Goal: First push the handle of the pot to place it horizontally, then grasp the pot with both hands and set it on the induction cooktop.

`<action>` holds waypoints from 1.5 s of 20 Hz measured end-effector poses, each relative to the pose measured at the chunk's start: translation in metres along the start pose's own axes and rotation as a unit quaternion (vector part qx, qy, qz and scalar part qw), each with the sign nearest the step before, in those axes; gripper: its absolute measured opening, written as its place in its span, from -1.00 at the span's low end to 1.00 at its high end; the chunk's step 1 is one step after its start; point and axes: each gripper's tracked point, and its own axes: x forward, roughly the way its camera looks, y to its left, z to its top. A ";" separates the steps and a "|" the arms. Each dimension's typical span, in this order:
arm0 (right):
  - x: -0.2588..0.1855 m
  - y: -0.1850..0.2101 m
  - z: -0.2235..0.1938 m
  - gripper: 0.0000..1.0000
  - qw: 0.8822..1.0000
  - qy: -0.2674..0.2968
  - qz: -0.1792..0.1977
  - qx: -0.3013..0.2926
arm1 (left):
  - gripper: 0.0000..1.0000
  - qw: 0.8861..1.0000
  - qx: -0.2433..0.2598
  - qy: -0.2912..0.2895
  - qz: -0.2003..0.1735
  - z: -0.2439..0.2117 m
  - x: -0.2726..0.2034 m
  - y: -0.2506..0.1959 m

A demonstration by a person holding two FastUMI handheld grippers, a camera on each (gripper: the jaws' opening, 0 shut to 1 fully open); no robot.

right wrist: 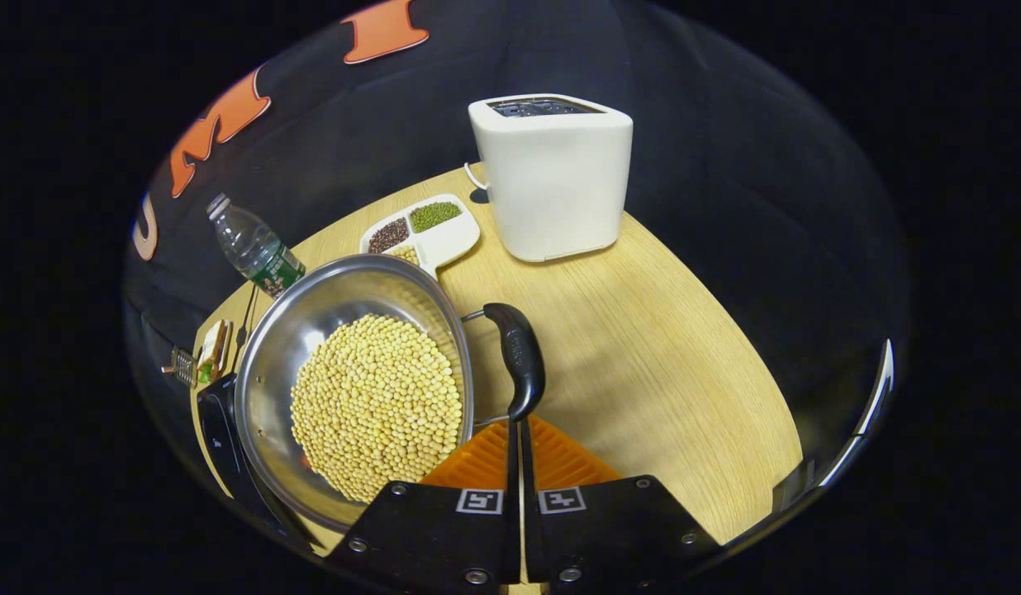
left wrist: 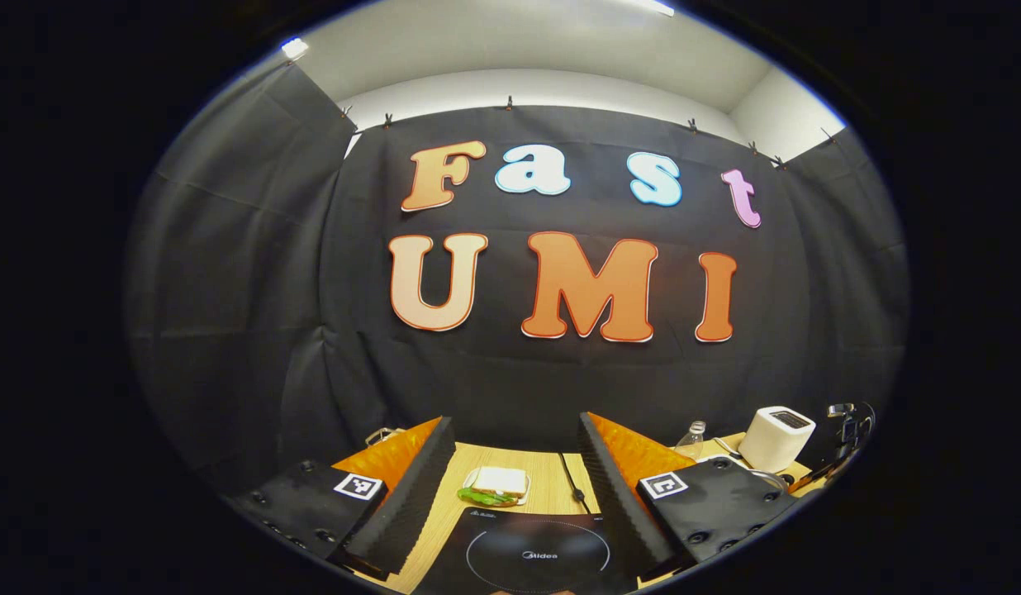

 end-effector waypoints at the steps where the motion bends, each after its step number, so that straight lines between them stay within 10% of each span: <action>1: 0.003 0.001 0.005 -0.96 1.000 -0.003 0.001 0.001 | 0.95 1.000 0.003 0.005 -0.002 -0.005 0.001 -0.002; 16: -0.038 0.025 0.056 -0.77 0.993 -0.082 0.080 -0.001 | 0.96 0.984 0.005 0.144 -0.101 -0.108 0.019 -0.109; 21: -0.044 0.056 0.053 -0.02 0.991 -0.078 0.103 -0.041 | 0.96 0.964 0.002 0.219 -0.152 -0.153 0.022 -0.170; 30: -0.009 0.040 0.060 0.65 0.989 -0.086 0.054 -0.109 | 0.97 0.933 0.036 0.310 -0.182 -0.253 0.028 -0.240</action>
